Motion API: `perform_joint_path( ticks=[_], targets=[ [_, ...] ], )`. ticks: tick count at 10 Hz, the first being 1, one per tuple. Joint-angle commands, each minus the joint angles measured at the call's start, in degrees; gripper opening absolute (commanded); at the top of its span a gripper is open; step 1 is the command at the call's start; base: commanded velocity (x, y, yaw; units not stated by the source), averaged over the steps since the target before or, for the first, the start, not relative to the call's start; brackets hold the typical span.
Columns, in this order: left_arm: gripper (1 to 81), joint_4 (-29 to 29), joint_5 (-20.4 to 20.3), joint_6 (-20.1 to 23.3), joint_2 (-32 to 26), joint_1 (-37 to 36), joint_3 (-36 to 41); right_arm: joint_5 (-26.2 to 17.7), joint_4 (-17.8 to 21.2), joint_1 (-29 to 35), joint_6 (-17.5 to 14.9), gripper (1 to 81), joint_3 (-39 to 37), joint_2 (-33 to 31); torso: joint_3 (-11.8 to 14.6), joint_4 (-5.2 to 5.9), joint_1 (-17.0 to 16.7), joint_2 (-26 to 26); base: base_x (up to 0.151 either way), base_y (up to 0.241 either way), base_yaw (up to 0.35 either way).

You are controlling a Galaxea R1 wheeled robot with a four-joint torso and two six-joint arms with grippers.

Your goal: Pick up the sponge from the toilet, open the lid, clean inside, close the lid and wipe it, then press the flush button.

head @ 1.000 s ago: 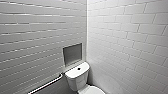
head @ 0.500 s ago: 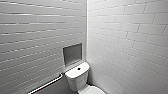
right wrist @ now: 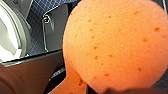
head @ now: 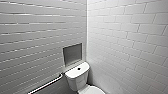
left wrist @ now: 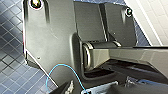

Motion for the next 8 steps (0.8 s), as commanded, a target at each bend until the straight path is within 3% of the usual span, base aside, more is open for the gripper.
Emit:
perform_joint_path(
  ticks=[1,8],
  targets=[
    [81.1,-0.39,1.79,0.12,-1.39,-2.21,2.06,2.67,1.04,1.25,-0.62,1.0,8.22,-5.99,0.00,0.00,0.00,0.00,0.000,0.000,0.000],
    [81.1,-0.21,1.79,0.12,-1.83,-2.39,2.06,2.76,1.56,0.20,-0.44,1.0,5.93,-5.64,0.00,0.00,0.00,0.00,0.000,0.000,0.000]
  ],
)
